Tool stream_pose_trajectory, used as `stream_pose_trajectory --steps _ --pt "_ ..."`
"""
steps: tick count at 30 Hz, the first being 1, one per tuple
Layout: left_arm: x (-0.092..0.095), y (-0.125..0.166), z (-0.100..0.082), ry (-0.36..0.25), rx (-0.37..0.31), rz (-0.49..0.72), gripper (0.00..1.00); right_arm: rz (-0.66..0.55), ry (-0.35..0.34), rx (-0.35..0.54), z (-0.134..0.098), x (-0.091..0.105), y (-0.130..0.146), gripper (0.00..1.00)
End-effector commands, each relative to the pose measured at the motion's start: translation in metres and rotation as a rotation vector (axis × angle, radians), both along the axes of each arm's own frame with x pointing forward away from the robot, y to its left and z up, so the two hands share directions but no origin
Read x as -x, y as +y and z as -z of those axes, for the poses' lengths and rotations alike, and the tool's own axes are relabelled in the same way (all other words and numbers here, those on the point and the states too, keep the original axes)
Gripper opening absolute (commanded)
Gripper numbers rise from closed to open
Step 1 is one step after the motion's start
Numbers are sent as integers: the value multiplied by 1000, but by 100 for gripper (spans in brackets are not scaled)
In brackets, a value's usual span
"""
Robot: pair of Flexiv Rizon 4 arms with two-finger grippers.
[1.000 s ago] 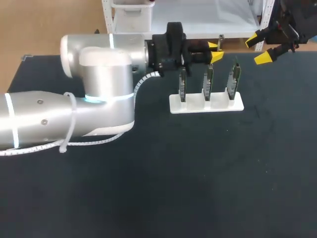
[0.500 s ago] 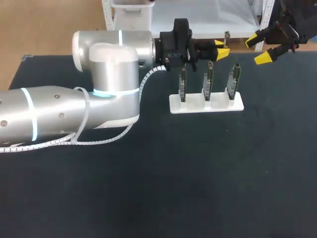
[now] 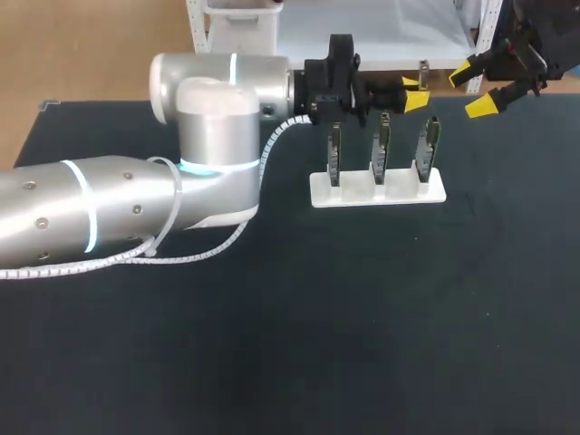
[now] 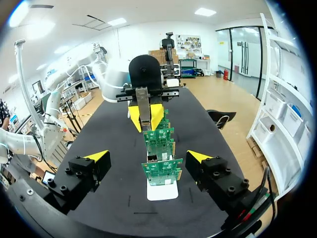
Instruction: Pick up the optical module with the left hand, and insert it into the network port with the right hand.
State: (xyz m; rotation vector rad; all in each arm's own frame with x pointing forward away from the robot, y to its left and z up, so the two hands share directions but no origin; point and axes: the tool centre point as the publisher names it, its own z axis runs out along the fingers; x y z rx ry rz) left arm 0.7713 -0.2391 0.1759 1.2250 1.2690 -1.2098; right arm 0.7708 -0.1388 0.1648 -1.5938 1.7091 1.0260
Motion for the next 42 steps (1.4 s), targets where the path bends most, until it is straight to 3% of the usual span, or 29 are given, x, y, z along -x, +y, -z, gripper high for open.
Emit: stream_pose_trajectory --steps 1,15,25,42 --pt "-4 -6 0 6 -6 33 0 4 -5 0 0 2 0 100" --pt "3 -3 -10 13 -27 28 0 4 -5 0 0 2 0 100" --pt "3 -8 -6 33 -25 7 0 4 -5 0 0 2 0 100" --pt "-1 -23 -4 18 -35 13 0 4 -5 0 0 2 0 100"
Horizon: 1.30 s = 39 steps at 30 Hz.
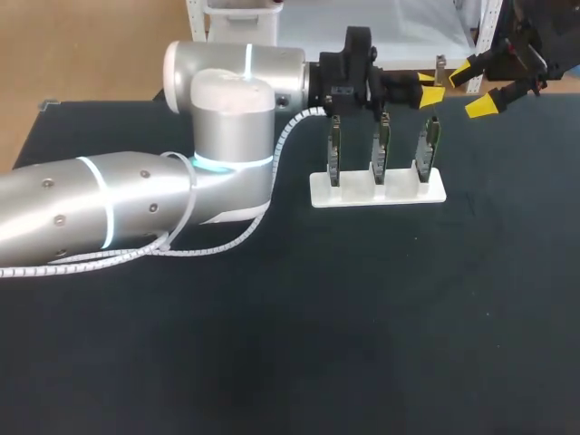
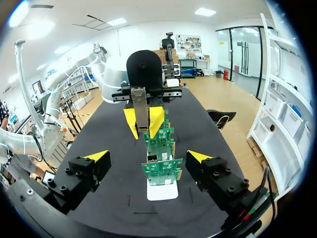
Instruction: Pick up the optical module with the left hand, and insert it into the network port with the right hand.
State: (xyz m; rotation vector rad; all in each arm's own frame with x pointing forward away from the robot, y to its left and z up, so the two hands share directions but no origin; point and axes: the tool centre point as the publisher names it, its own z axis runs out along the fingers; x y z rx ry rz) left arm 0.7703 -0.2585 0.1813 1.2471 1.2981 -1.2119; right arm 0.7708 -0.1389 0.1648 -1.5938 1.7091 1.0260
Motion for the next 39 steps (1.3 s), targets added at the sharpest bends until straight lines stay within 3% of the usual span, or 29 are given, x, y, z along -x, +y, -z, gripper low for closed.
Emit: stream_pose_trajectory --steps 1,16,39 --pt "-2 -4 2 4 -5 4 0 4 -5 0 0 2 0 100" --pt "-1 -6 13 21 -19 1 0 4 -5 0 0 2 0 100" --pt "-5 -5 14 21 -30 5 0 4 -5 0 0 2 0 100"
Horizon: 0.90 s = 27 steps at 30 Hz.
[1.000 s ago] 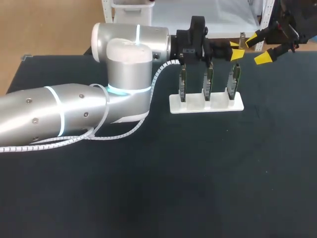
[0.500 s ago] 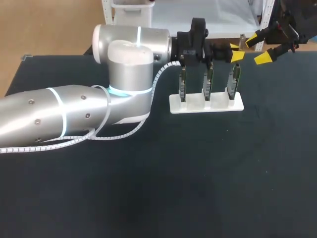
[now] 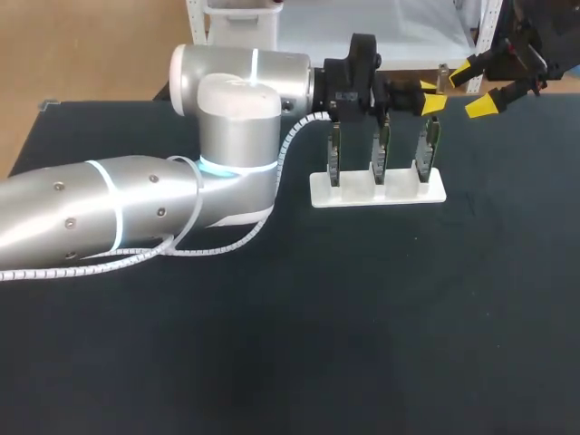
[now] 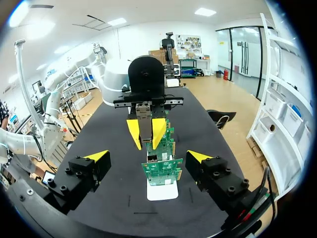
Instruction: Pick up the optical module with the left hand, and insert it into the network port with the right hand.
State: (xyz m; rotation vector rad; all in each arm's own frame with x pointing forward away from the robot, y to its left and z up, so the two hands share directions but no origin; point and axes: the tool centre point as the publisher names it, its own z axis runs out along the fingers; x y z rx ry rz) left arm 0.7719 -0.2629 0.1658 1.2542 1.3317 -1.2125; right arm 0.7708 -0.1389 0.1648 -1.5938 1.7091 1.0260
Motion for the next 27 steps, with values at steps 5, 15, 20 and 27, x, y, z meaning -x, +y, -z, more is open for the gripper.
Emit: stream_pose_trajectory --steps 5,15,20,27 --pt "-3 0 -4 -2 -5 7 0 4 -5 0 0 2 0 100" --pt "-3 0 -6 -9 -7 8 0 4 -5 0 0 2 0 100" --pt "-2 -1 -6 -8 -7 9 0 4 -5 0 0 2 0 100" --pt "-2 -1 -6 -12 -8 8 0 4 -5 0 0 2 0 100"
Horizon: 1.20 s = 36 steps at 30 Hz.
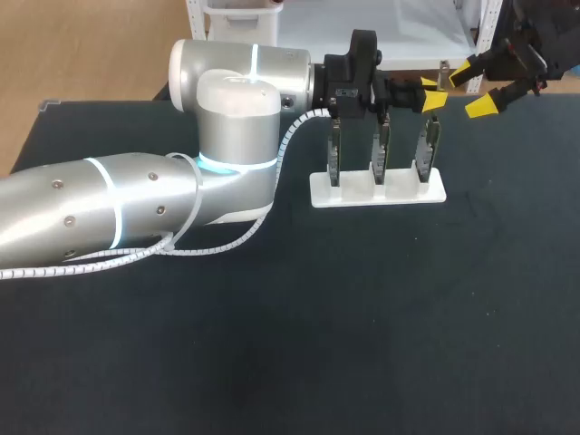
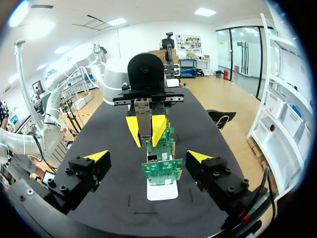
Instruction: Pick up the optical module with the left hand, and insert it into the network port with the right hand.
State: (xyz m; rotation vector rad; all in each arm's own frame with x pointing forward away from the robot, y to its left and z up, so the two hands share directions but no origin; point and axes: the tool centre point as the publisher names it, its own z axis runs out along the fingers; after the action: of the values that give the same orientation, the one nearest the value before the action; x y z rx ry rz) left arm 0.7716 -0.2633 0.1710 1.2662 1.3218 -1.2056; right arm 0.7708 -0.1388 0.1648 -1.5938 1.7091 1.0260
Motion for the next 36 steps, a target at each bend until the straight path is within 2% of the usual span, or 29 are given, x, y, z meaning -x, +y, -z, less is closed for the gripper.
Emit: stream_pose_trajectory --steps 1,16,21,25,27,32,36 --pt "-2 -1 -1 1 -6 3 0 4 -5 0 0 2 0 100" --pt "-2 -1 -1 2 -7 3 0 21 -20 15 -2 0 -6 100" --pt "-2 -1 -1 2 -7 3 0 28 -62 16 -15 -5 -11 100" --pt "-2 -1 -1 2 -7 3 0 25 -89 2 -26 -9 -7 100" --pt "-2 -1 -1 2 -7 3 0 34 -125 8 -31 -11 -3 100" --pt "-2 -1 -1 2 -7 3 0 30 -100 -18 -39 -11 2 100" --pt "-2 -1 -1 2 -7 3 0 34 -106 -20 -42 -8 6 100"
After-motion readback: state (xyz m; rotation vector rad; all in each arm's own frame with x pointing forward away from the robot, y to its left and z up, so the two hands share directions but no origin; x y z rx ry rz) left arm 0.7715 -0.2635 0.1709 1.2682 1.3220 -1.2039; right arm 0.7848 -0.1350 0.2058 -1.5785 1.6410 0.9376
